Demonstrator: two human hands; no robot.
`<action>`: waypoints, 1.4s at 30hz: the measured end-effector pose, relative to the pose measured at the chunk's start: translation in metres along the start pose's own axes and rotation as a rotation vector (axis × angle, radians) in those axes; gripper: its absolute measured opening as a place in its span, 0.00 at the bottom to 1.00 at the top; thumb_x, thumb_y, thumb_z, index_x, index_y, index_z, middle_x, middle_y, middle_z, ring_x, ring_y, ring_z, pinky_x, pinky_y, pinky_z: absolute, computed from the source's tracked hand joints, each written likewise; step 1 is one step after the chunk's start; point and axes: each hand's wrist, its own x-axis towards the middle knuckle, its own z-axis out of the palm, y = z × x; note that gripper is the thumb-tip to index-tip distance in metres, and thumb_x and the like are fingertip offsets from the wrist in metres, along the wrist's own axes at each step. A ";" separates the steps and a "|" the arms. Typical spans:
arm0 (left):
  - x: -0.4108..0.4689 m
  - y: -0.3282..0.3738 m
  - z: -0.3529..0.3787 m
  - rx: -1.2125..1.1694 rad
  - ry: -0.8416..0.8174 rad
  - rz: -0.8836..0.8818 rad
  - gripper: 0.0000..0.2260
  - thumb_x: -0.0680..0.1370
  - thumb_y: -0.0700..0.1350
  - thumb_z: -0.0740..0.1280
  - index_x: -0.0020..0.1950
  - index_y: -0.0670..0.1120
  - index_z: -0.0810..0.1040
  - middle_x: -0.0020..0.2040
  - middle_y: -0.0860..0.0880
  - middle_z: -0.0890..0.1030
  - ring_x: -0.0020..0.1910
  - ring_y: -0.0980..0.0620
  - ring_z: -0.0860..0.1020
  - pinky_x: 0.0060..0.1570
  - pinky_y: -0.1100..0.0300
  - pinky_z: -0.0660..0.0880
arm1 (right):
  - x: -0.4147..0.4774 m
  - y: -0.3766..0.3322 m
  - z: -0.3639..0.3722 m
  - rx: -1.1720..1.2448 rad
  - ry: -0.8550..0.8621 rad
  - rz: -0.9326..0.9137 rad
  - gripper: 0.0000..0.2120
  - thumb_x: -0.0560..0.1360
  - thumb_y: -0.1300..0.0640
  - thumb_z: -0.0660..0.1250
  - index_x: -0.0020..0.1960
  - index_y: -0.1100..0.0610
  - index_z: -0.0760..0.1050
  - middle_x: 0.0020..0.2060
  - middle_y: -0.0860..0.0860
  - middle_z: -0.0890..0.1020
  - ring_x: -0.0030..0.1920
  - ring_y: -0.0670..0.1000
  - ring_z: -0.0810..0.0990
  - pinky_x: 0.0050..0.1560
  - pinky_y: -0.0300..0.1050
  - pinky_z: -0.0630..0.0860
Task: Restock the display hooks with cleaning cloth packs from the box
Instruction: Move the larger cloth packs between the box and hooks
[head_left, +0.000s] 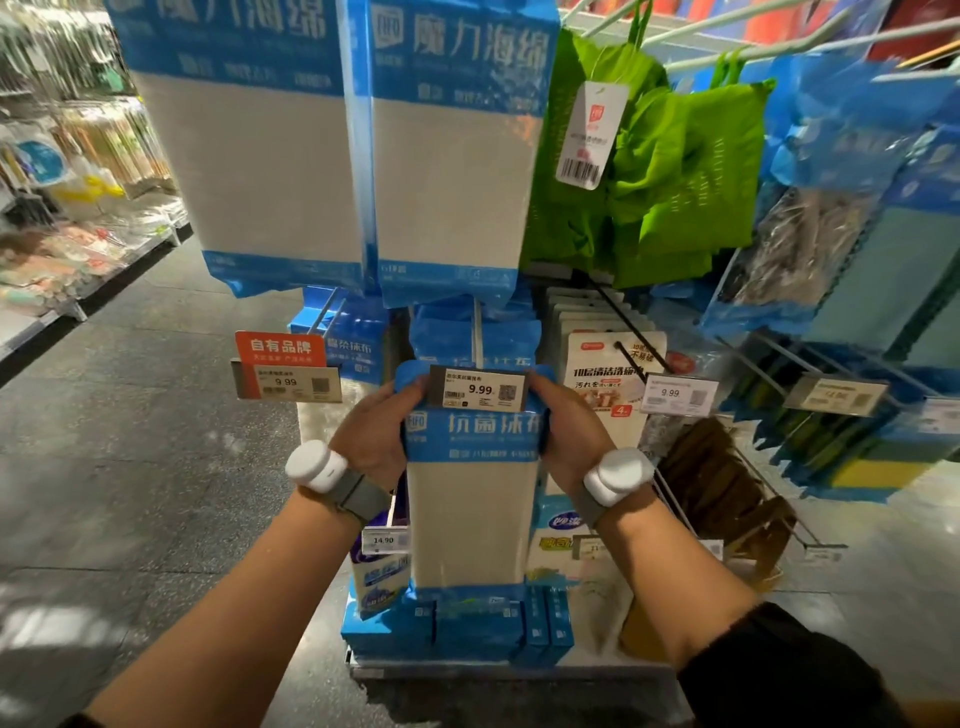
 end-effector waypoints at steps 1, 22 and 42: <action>0.002 -0.001 -0.001 0.000 0.004 -0.007 0.19 0.80 0.50 0.70 0.67 0.40 0.79 0.60 0.38 0.84 0.59 0.37 0.84 0.61 0.38 0.79 | 0.002 0.002 0.000 -0.015 0.005 0.006 0.18 0.81 0.49 0.64 0.63 0.60 0.80 0.55 0.59 0.86 0.56 0.59 0.85 0.59 0.56 0.81; 0.072 -0.068 -0.020 0.856 0.115 0.111 0.27 0.72 0.32 0.77 0.70 0.35 0.73 0.56 0.49 0.80 0.47 0.58 0.80 0.37 0.76 0.75 | 0.069 0.051 -0.029 -0.655 0.295 -0.125 0.18 0.63 0.48 0.80 0.50 0.45 0.78 0.47 0.46 0.85 0.50 0.51 0.85 0.47 0.46 0.82; 0.088 -0.089 -0.028 0.905 0.266 0.029 0.31 0.67 0.55 0.79 0.65 0.44 0.76 0.58 0.50 0.82 0.55 0.48 0.82 0.50 0.59 0.80 | 0.077 0.069 -0.044 -0.776 0.199 -0.017 0.37 0.65 0.49 0.79 0.70 0.52 0.67 0.62 0.52 0.80 0.61 0.55 0.80 0.61 0.50 0.77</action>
